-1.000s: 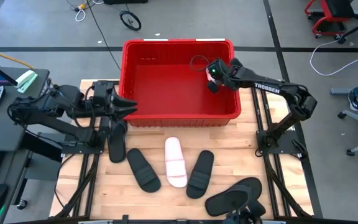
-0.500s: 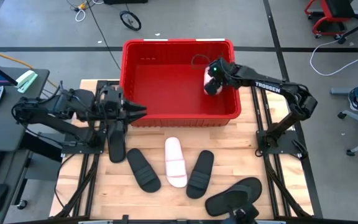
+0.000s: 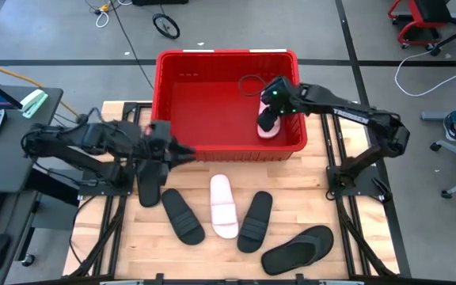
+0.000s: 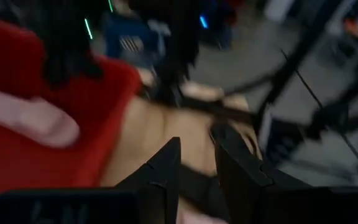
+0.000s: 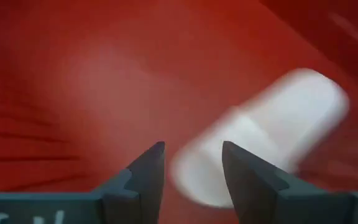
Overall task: Pick and place slides into bin
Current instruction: Put the pink slide into the red bin
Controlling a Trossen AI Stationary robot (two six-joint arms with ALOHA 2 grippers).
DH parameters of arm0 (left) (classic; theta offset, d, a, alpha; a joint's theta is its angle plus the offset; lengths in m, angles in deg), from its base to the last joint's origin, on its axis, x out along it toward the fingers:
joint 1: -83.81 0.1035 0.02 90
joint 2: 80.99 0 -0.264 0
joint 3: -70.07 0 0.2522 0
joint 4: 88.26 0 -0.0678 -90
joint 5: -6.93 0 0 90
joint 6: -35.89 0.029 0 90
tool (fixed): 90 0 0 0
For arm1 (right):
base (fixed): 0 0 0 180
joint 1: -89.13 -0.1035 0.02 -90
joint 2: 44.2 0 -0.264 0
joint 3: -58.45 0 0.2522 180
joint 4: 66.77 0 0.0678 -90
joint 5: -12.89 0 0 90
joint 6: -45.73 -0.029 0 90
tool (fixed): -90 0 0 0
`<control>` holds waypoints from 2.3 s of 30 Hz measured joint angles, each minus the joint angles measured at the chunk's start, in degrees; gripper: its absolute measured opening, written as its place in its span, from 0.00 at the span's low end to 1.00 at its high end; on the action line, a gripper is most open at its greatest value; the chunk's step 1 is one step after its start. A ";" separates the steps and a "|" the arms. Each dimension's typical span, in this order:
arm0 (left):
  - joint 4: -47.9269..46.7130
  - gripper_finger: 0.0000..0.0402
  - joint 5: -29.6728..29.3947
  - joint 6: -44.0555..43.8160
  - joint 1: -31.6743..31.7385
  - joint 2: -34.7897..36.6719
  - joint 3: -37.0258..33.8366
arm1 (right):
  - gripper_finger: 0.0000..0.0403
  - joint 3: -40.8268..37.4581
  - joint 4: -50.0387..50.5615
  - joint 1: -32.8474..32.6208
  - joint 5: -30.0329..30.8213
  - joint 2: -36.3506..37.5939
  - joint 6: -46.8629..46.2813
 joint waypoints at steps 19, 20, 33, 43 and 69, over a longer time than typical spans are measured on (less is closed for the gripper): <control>-2.30 0.35 7.52 -3.78 -15.42 -31.39 0.00 | 0.41 4.92 0.67 -29.28 -9.43 21.57 -15.92; -0.55 0.37 7.37 -4.03 -15.94 -33.20 0.00 | 0.41 4.89 0.91 -30.96 -8.87 21.55 -16.52; 5.06 0.45 -18.47 -8.58 -21.13 -48.55 0.02 | 0.41 4.39 0.91 -43.94 -0.17 14.46 -19.17; 5.59 0.43 -28.43 -7.62 -25.46 -49.20 0.02 | 0.41 4.39 0.94 -47.18 -0.22 11.57 -22.27; 7.47 0.43 -35.04 -0.98 -27.69 -53.41 0.00 | 0.41 4.39 -2.14 -49.13 1.09 10.66 -24.65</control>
